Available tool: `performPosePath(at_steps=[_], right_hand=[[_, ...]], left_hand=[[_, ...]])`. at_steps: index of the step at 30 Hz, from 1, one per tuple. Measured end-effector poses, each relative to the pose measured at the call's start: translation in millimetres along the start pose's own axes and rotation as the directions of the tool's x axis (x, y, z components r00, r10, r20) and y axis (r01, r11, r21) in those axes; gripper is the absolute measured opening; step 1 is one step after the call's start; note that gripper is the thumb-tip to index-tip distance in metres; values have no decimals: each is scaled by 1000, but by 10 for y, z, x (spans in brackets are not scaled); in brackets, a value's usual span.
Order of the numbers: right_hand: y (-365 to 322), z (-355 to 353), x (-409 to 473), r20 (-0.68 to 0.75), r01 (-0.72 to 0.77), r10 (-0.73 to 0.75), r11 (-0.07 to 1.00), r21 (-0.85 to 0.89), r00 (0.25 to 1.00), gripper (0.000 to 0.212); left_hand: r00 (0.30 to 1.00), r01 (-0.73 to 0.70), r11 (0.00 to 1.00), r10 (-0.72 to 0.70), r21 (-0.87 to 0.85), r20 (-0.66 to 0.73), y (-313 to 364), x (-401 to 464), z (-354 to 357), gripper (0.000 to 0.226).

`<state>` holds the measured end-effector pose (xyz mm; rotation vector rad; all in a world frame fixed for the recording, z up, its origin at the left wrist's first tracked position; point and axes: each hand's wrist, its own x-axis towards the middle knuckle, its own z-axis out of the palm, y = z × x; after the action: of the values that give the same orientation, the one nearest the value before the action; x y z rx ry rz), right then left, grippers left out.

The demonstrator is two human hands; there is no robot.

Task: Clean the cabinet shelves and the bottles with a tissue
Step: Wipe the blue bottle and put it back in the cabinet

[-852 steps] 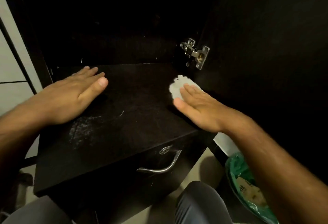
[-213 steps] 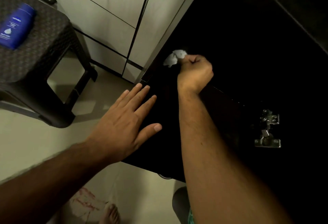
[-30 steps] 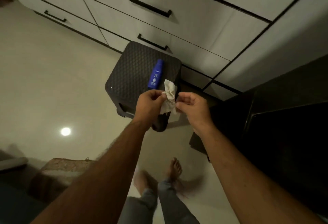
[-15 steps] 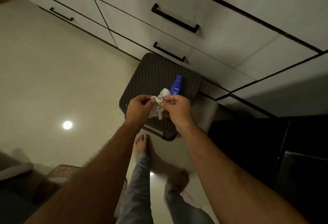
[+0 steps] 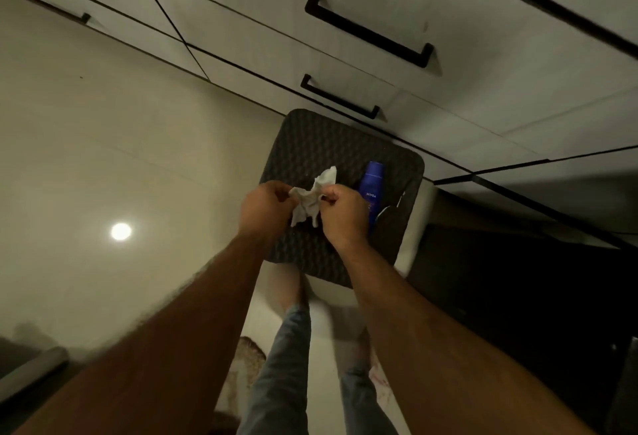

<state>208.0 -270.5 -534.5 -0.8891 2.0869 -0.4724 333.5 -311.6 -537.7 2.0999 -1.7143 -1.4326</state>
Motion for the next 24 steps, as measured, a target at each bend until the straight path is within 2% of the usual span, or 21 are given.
performPosePath(at_steps=[5,9,13,16,20,24], right_hand=[[-29,7,22,-55,-36,32,996,-80,998,18],[-59,-200,-19,-133,-61,56,998,-30,989,23],[44,-473,46,-184,-113,120,992,51,976,17],[240,-721,157,-214,-186,198,980,77,956,17],[521,-828,261,-132,-283,297,952,115,946,22],[608,-783,301,-8,-301,305,944,137,952,25]], left_hand=[[998,1,1000,-1,0,-64,-18,114,-59,33],[997,-34,999,32,-33,-64,108,106,-110,27],[992,-124,991,124,-42,-5,349,52,-46,16],[981,-146,985,157,-97,115,527,11,137,17],[958,-177,984,173,-3,230,671,-2,481,23],[969,-149,981,120,125,216,722,63,674,31]])
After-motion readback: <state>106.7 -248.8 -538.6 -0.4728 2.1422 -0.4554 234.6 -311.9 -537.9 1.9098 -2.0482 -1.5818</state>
